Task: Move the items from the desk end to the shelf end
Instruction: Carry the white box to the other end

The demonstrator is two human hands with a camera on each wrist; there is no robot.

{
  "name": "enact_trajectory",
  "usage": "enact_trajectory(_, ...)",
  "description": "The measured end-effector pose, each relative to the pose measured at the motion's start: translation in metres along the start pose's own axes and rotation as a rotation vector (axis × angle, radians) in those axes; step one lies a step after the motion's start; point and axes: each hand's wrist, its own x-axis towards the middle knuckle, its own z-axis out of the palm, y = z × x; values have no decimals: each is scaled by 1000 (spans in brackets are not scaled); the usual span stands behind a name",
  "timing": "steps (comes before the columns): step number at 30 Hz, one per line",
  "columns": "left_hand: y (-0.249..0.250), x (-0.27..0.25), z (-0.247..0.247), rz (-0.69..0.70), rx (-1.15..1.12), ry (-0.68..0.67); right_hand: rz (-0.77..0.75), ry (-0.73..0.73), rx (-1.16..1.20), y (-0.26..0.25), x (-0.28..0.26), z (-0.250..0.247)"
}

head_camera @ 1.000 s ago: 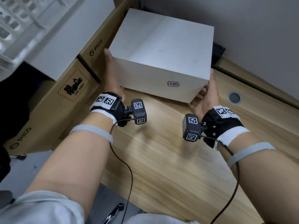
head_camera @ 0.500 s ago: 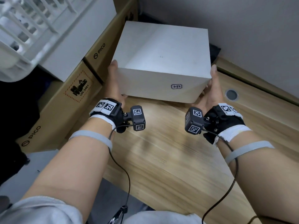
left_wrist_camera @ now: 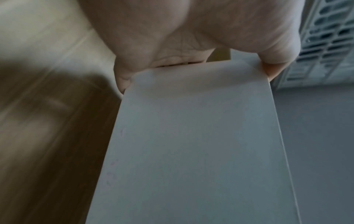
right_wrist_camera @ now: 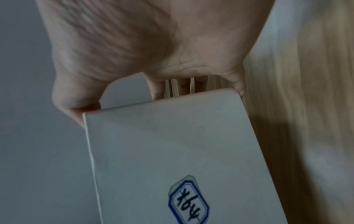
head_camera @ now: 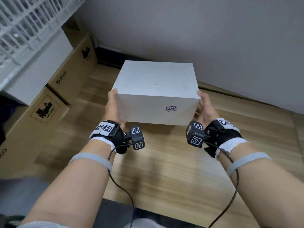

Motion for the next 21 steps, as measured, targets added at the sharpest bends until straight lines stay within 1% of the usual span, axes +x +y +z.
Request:
enact_trajectory(3, -31, -34, 51, -35, 44, -87, -62, 57, 63, -11, -39, -64)
enact_trajectory(7, -88, -95, 122, -67, 101, -175, -164, 93, 166, -21, -106, -164)
enact_trajectory(11, -161, -168, 196, -94, 177, -296, -252, 242, 219, -23, -181, -277)
enact_trajectory(16, -257, -270, 289, -104, 295, -466, -323, 397, 270, -2, -278, -424)
enact_trajectory(19, -310, -316, 336, -100, 394, -478, -346, 470, 329, 7, -329, -498)
enact_trajectory(20, -331, -326, 354, -108, 423, -494, -359, 500, 349, 11, -348, -524)
enact_trajectory(21, -348, -326, 365, -110, 437, -500, -364, 524, 361, 13, -357, -542)
